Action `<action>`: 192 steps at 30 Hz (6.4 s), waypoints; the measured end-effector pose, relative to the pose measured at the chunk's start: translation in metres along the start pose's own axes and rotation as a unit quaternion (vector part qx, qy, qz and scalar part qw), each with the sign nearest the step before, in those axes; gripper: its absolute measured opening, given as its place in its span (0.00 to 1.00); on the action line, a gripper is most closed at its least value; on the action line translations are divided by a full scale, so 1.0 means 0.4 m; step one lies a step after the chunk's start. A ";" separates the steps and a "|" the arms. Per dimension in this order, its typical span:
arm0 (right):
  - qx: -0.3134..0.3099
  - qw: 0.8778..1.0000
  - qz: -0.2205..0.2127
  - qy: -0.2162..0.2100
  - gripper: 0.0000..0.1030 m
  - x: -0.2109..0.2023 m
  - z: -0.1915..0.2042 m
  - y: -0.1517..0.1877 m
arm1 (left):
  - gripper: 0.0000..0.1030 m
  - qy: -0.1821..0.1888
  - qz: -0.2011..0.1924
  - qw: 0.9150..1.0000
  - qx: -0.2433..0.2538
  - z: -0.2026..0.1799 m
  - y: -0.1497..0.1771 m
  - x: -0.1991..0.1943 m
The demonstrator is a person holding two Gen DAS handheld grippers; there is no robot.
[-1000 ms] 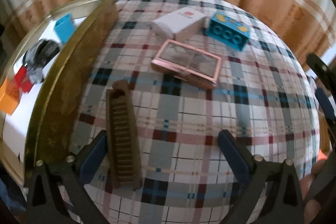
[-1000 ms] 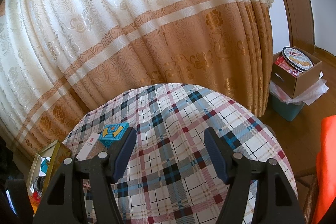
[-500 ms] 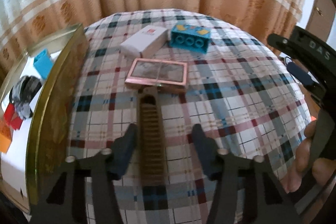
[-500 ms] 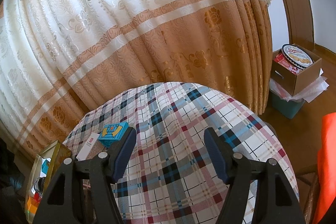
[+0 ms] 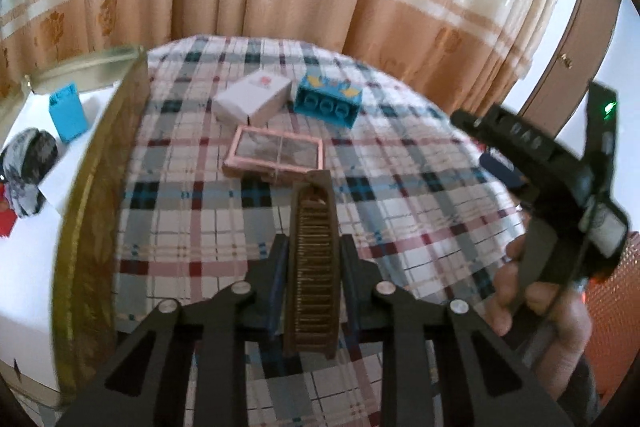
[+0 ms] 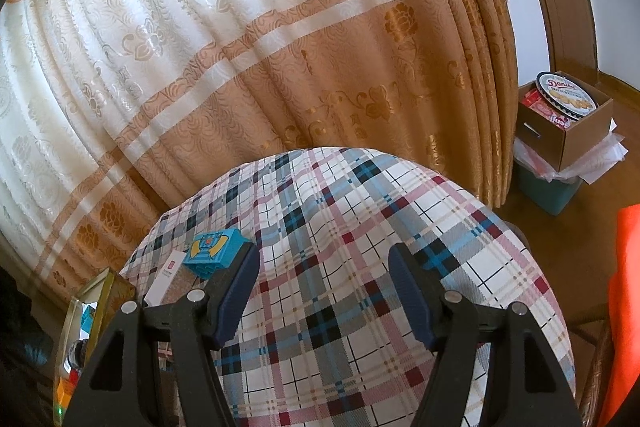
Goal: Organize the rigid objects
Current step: 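Grasp the brown comb with the left tool, then grasp the pink-framed glass panel with the right tool while the left tool holds the comb, then carry the comb and pink frame over the tray with both tools, then release the comb from the left tool while the right tool releases the pink frame in the tray, then move both tools back toward the white box and blue brick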
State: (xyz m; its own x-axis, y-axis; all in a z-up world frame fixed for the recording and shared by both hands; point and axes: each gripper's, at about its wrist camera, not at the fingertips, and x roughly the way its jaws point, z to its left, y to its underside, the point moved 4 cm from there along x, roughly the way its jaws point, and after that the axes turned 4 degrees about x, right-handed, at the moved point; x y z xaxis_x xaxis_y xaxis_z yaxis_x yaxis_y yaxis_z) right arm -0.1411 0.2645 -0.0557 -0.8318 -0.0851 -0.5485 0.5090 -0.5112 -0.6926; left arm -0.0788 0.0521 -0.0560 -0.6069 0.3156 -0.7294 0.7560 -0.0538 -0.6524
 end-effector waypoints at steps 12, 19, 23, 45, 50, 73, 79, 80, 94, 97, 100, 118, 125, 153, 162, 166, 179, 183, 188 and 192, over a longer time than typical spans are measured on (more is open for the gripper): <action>-0.053 0.998 0.029 -0.033 0.67 0.023 0.068 0.022 | 0.23 -0.027 -0.048 0.998 -0.003 0.056 -0.052 -0.087; -0.197 0.967 0.114 -0.112 0.67 0.070 0.235 0.111 | 0.23 -0.053 -0.059 0.997 -0.025 0.128 -0.060 -0.117; -0.267 0.940 0.162 -0.134 0.67 0.105 0.305 0.158 | 0.23 -0.062 -0.063 0.996 -0.034 0.164 -0.060 -0.131; -0.441 0.867 0.203 -0.115 0.67 0.149 0.417 0.271 | 0.23 -0.069 -0.071 0.993 -0.065 0.241 -0.059 -0.152; -0.450 0.848 0.242 -0.139 0.67 0.114 0.426 0.292 | 0.23 -0.069 -0.072 0.993 -0.069 0.247 -0.060 -0.154; -0.314 0.924 0.191 -0.103 0.49 0.099 0.386 0.277 | 0.23 -0.098 -0.084 0.989 -0.068 0.285 -0.056 -0.175; -0.277 0.936 0.168 -0.137 0.49 0.026 0.414 0.239 | 0.23 -0.116 -0.088 0.987 -0.073 0.315 -0.058 -0.188; -0.277 0.936 0.162 -0.143 0.49 0.012 0.429 0.232 | 0.23 -0.119 -0.090 0.986 -0.075 0.321 -0.060 -0.194; -0.278 0.935 0.108 -0.191 0.49 -0.052 0.608 0.207 | 0.23 -0.192 -0.098 0.972 -0.096 0.459 -0.082 -0.245; -0.272 0.938 0.104 -0.189 0.49 -0.043 0.635 0.204 | 0.23 -0.200 -0.102 0.969 -0.103 0.488 -0.084 -0.254; -0.265 0.940 0.099 -0.192 0.49 -0.037 0.664 0.201 | 0.23 -0.210 -0.103 0.966 -0.110 0.516 -0.091 -0.260; -0.270 0.948 0.103 -0.136 0.49 0.090 0.734 0.246 | 0.23 -0.245 -0.060 0.962 -0.103 0.573 -0.150 -0.179; -0.265 0.948 0.116 -0.131 0.49 0.146 0.767 0.245 | 0.23 -0.252 -0.043 0.961 -0.103 0.582 -0.163 -0.156; -0.272 0.925 0.185 -0.189 0.74 0.167 0.801 0.279 | 0.87 -0.221 0.001 0.970 -0.106 0.495 -0.051 -0.151; -0.233 0.948 0.108 -0.188 0.75 0.088 0.723 0.221 | 0.99 -0.242 -0.016 0.965 -0.103 0.478 -0.061 -0.161; -0.210 0.960 0.057 -0.173 0.75 0.054 0.663 0.192 | 0.99 -0.251 -0.013 0.963 -0.101 0.473 -0.057 -0.149; -0.207 0.971 -0.027 -0.112 0.75 0.018 0.539 0.178 | 0.99 -0.275 -0.036 0.956 -0.097 0.438 -0.060 -0.156; -0.221 0.969 -0.040 -0.105 0.75 0.007 0.516 0.180 | 0.99 -0.274 -0.051 0.956 -0.090 0.411 -0.066 -0.158; -0.236 0.967 -0.051 -0.083 0.75 0.011 0.487 0.178 | 0.99 -0.285 -0.067 0.952 -0.086 0.387 -0.066 -0.152; -0.236 0.968 -0.048 -0.072 0.75 0.019 0.461 0.171 | 0.99 -0.293 -0.076 0.950 -0.072 0.367 -0.068 -0.143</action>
State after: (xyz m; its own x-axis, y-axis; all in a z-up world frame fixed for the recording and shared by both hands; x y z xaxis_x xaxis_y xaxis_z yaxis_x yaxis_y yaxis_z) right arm -0.1534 0.0712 -0.0208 -0.8854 -0.1931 -0.4228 0.4434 -0.0781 -0.8929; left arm -0.1007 -0.1036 -0.0266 -0.7114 -0.2754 -0.6466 0.6493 0.0945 -0.7546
